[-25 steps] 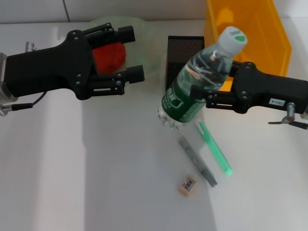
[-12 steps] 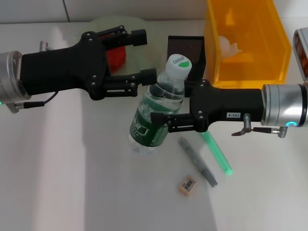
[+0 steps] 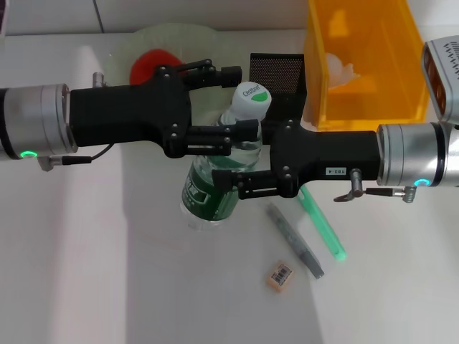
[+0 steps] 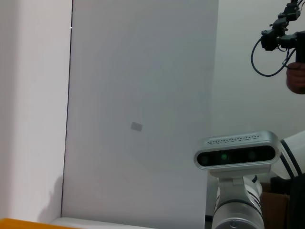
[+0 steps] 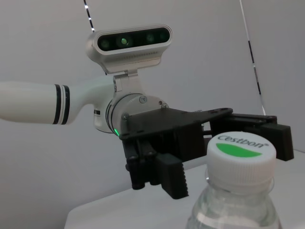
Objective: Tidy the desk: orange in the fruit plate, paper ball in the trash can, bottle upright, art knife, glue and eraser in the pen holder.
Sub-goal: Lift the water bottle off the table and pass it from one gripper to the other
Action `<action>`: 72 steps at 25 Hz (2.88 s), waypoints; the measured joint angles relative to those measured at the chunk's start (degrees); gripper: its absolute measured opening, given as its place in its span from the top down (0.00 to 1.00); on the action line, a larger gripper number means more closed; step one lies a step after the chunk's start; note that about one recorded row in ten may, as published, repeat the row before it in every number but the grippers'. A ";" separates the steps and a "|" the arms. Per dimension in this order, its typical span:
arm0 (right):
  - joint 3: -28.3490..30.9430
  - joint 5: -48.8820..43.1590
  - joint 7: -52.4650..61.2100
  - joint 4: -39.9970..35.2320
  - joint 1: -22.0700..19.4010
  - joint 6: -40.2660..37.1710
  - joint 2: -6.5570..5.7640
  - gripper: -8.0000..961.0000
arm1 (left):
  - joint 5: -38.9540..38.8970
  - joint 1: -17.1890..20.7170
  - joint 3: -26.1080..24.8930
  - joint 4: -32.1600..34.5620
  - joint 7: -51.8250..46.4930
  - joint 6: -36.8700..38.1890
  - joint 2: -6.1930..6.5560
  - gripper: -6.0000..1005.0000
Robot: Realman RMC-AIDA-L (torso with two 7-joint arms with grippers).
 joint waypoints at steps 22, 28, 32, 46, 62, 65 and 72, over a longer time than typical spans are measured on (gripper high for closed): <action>-0.04 0.24 -1.50 2.98 1.89 0.73 0.07 0.17 | -0.06 -0.83 1.34 -0.21 -1.49 -2.04 -0.07 0.19; -0.01 0.25 -1.50 3.24 2.03 0.73 0.07 0.17 | -0.03 -0.85 1.83 -0.68 -1.51 -2.61 0.00 0.23; 0.05 0.24 -1.50 3.30 2.05 0.78 0.07 0.17 | 0.00 -0.98 2.67 -0.94 -1.49 -2.69 -0.02 0.37; 0.05 0.24 -1.49 3.40 2.05 0.82 0.07 0.17 | -0.32 -0.63 2.74 -0.99 -1.12 -2.55 -0.03 0.53; 0.11 1.05 -2.40 3.41 1.75 0.68 0.07 0.17 | -0.54 -0.37 2.74 -1.08 1.33 -2.17 -0.03 0.56; -0.04 2.09 -3.66 3.78 1.55 0.40 0.08 0.17 | -0.54 -0.37 2.74 -1.08 1.37 -2.14 -0.03 0.56; -0.37 3.75 -3.75 5.22 1.98 0.70 0.13 0.17 | -0.35 -0.38 2.51 -1.09 1.42 -2.16 0.07 0.56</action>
